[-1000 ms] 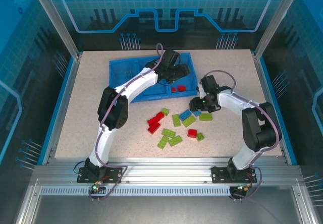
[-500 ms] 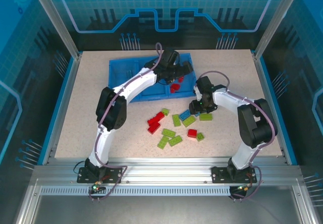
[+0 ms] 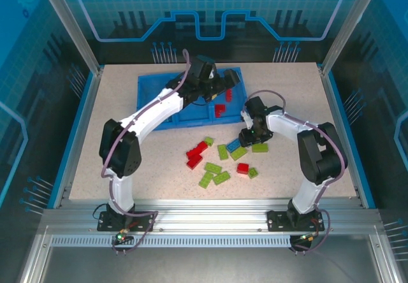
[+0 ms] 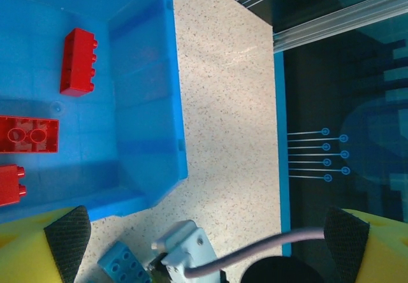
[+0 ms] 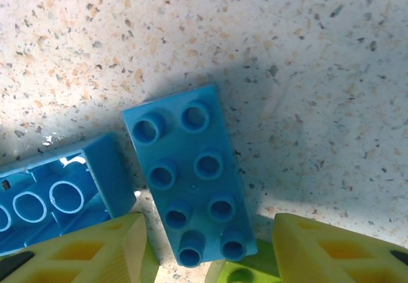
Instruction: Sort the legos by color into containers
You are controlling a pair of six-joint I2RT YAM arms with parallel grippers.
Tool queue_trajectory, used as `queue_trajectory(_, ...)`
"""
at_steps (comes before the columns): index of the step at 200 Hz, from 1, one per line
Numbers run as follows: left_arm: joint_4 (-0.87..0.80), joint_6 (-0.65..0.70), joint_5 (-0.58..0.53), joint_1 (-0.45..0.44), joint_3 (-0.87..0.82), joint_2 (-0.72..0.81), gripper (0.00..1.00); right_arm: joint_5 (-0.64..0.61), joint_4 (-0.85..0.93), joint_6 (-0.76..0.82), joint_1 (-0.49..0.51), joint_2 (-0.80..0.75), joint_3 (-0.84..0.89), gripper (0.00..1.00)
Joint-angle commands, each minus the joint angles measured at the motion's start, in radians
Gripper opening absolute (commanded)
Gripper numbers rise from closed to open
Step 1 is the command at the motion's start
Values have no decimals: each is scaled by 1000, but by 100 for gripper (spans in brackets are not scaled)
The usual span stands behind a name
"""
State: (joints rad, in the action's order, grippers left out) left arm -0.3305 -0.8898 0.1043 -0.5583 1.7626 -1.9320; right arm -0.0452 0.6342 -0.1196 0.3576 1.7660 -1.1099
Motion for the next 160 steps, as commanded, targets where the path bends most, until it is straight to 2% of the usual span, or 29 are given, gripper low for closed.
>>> queue_trajectory(1,36,-17,20,8,-54,71,99,-5,45,30,15,34,-37,53)
queue_trajectory(79,39,-17,-23,39,-229,217,99,-28,52,16,17,13,-41,30)
queue_trajectory(135,7,-17,-66,120,-418,339,99,100,42,-21,17,-162,-56,28)
queue_trajectory(160,-13,-16,-104,181,-527,416,99,255,0,-63,18,-225,-94,27)
